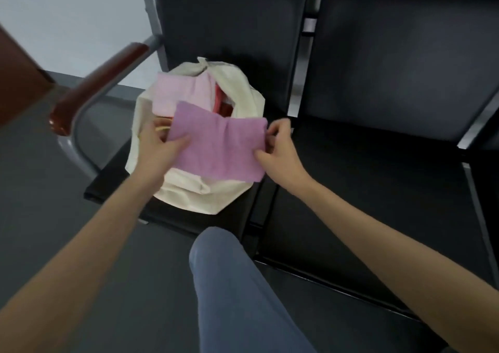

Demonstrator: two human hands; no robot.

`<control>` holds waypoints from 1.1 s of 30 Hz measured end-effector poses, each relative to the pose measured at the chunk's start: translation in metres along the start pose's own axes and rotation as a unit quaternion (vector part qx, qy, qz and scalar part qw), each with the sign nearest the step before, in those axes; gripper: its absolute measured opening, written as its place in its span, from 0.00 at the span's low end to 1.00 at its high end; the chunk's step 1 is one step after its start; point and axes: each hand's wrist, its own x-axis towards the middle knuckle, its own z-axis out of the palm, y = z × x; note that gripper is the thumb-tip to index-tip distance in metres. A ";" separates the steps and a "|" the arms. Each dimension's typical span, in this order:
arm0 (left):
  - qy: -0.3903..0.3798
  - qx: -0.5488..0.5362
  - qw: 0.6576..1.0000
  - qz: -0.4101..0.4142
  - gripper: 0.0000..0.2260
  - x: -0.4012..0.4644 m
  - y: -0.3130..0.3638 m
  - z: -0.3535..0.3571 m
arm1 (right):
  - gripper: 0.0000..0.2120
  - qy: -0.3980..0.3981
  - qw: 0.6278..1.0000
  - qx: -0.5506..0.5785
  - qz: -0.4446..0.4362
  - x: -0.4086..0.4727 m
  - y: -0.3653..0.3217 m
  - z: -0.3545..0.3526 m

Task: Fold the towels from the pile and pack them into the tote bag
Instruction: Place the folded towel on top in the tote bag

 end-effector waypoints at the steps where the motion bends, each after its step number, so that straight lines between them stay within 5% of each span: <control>1: 0.020 0.007 1.000 0.018 0.18 0.015 0.003 -0.013 | 0.14 0.002 0.999 -0.007 -0.033 0.012 -0.008 0.015; 6: 0.076 0.076 0.990 0.087 0.16 0.084 -0.001 -0.046 | 0.19 0.002 0.997 0.004 -0.074 0.063 -0.035 0.071; 14: 0.091 0.176 0.979 0.057 0.19 0.145 -0.060 -0.051 | 0.14 -0.002 0.999 0.022 0.048 0.112 -0.010 0.111; 20: 0.046 0.293 0.953 0.064 0.21 0.141 -0.078 -0.044 | 0.17 -0.097 0.988 -0.040 0.112 0.123 0.004 0.110; 28: -0.008 0.406 0.887 0.220 0.24 0.092 -0.028 -0.014 | 0.23 -0.114 0.964 -0.242 -0.007 0.089 -0.005 0.038; 33: -0.048 0.408 0.875 0.255 0.23 0.042 0.006 0.041 | 0.23 -0.075 0.940 -0.333 0.028 0.031 0.017 -0.072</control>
